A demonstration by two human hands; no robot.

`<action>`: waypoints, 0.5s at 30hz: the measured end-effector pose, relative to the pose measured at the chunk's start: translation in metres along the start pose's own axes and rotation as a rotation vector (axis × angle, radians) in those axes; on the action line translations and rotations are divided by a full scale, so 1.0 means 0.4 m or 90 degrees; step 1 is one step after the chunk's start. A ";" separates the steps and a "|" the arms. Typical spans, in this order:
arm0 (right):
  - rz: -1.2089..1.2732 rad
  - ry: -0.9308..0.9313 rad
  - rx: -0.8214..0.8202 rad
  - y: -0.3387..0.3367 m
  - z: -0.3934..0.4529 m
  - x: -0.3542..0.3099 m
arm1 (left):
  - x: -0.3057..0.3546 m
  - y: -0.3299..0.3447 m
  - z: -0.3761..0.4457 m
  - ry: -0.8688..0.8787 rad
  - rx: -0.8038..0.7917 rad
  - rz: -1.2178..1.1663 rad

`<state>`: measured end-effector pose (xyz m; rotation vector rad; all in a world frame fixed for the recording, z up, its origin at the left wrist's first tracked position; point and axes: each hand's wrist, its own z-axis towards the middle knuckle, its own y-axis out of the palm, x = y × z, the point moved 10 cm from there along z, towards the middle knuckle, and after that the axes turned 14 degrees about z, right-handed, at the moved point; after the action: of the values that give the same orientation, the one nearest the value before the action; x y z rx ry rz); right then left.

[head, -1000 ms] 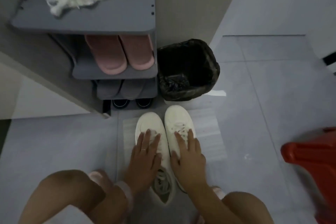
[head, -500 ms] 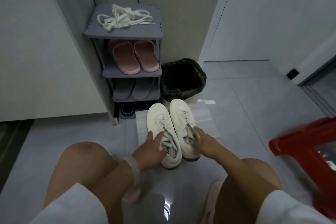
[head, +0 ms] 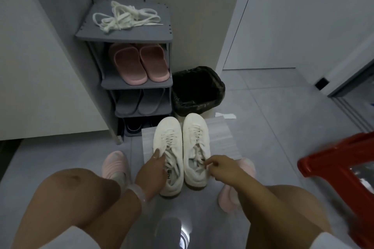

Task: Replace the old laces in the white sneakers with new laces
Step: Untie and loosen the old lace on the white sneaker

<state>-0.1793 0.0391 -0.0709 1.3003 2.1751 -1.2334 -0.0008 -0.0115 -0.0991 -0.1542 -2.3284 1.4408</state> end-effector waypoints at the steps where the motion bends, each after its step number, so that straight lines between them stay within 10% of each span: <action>1: 0.017 -0.008 -0.011 0.006 0.008 -0.005 | -0.013 -0.010 0.008 -0.006 0.019 -0.001; 7: -0.018 -0.034 0.180 -0.101 0.066 -0.046 | 0.001 -0.063 0.020 0.019 0.048 0.062; 15: -0.110 -0.051 0.178 -0.045 0.118 -0.062 | 0.142 -0.177 0.142 0.125 0.035 0.012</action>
<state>-0.1881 -0.0164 -0.0731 1.1556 2.1531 -1.6781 -0.0668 -0.0750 -0.0436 -0.2898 -2.1336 1.4292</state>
